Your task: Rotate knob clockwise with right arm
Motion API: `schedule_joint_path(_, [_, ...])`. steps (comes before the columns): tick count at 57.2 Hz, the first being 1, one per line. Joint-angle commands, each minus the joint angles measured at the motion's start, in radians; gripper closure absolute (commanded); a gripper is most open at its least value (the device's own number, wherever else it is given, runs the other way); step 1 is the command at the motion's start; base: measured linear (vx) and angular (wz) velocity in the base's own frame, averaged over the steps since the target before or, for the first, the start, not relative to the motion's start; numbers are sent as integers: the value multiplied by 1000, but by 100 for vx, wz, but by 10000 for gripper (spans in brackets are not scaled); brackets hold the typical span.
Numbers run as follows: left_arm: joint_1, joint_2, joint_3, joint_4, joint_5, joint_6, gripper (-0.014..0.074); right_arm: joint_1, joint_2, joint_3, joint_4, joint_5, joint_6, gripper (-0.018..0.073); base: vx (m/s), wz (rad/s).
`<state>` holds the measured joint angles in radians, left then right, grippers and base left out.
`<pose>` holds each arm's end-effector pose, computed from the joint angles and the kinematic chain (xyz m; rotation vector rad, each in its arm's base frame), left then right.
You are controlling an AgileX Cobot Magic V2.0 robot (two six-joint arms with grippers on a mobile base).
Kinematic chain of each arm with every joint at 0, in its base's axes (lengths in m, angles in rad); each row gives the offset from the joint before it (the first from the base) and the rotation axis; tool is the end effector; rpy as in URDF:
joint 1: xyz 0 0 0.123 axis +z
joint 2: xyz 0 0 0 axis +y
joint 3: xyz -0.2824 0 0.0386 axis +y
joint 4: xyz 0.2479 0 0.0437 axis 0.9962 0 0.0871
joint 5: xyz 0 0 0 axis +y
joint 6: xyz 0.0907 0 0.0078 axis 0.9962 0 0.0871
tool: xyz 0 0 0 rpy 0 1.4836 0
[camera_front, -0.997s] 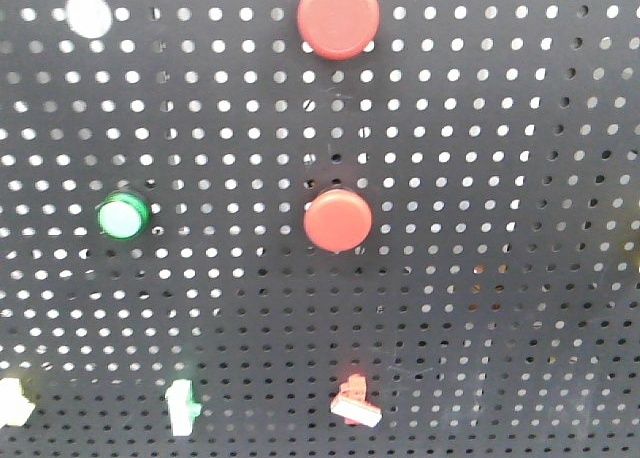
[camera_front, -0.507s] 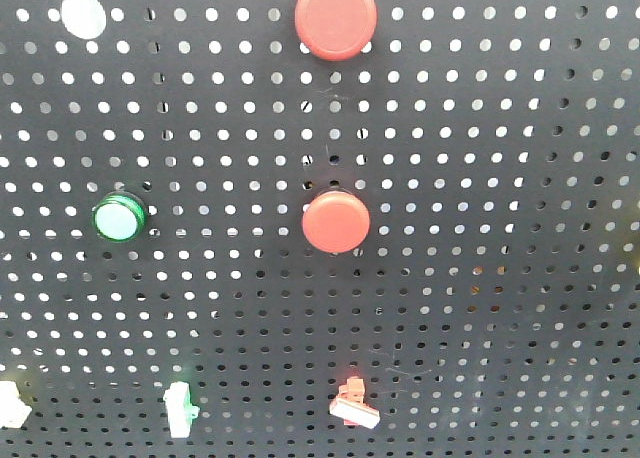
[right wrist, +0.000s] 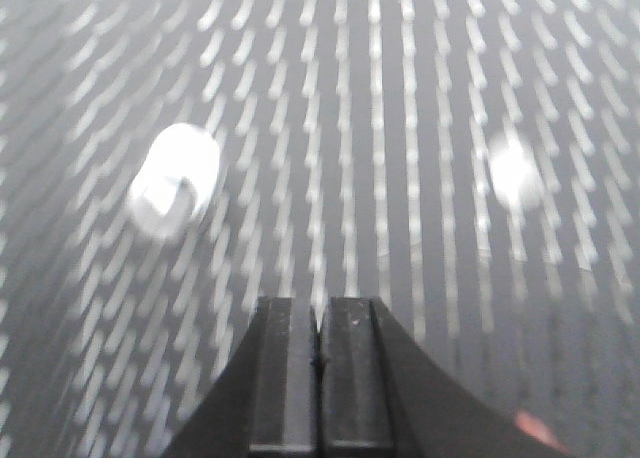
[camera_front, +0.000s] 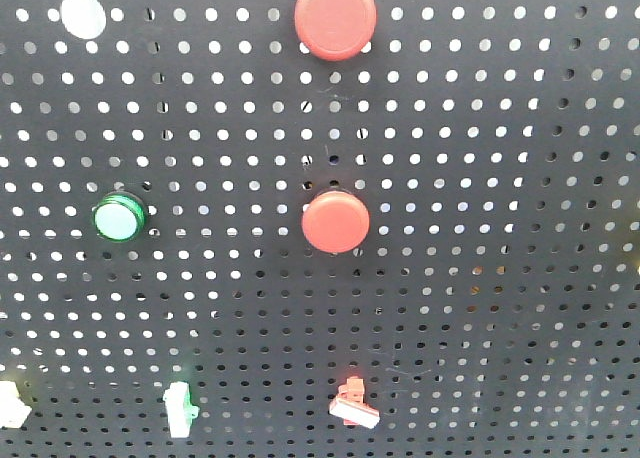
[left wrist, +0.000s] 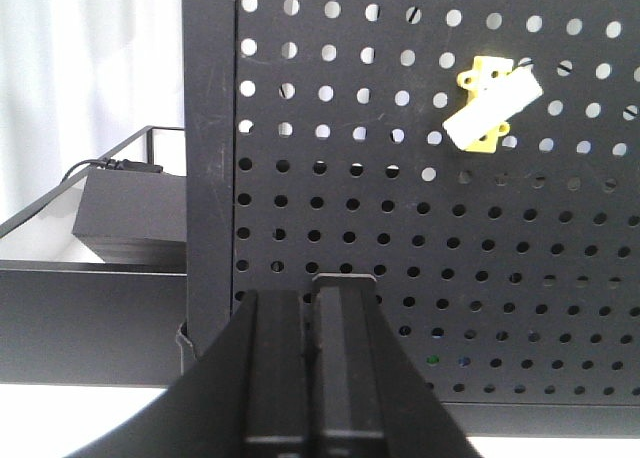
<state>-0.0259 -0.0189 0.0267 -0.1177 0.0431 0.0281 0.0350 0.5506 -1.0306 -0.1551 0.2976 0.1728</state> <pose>0.0561 -0.0019 0.2012 -0.0448 1.5343 -0.0957 0.0669 -0.0018 0.4813 0.0319 1.2978 0.0214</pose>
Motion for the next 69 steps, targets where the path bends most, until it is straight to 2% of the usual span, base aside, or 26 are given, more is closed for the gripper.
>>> schedule_joint_path(1, [2,0,13,-8,-82,-10,603,-7,113,-156,-9,51,-13,568,0,0])
schedule_joint_path(8, [2,0,13,-8,-82,-10,603,-7,184,-253,-9,83,-13,568,0,0])
schedule_joint_path(15, [2,0,13,-8,-82,-10,603,-7,206,-275,-7,32,-28,568,0,0])
schedule_joint_path(22, [2,0,13,-8,-82,-10,603,-7,206,-277,19,25,-166,568,0,0])
schedule_joint_path(27, [2,0,13,-8,-82,-10,603,-1,206,-279,111,53,-364,568,0,0])
schedule_joint_path(34, [2,0,13,-8,-82,-10,603,45,215,-279,292,109,-743,568,0,0])
schedule_joint_path(37, [2,0,13,-8,-82,-10,603,73,226,-279,400,141,-956,568,0,0])
schedule_joint_path(44, [2,0,13,-8,-82,-10,603,103,245,-279,497,164,-1199,568,0,0])
schedule_joint_path(47, [2,0,13,-8,-82,-10,603,103,245,-279,501,150,-1227,568,0,0])
schedule_joint_path(58, [2,0,13,-8,-82,-10,603,103,245,-279,500,76,-1205,557,0,0])
schedule_joint_path(69, [2,0,13,-8,-82,-10,603,103,245,-279,496,26,-1190,488,0,0])
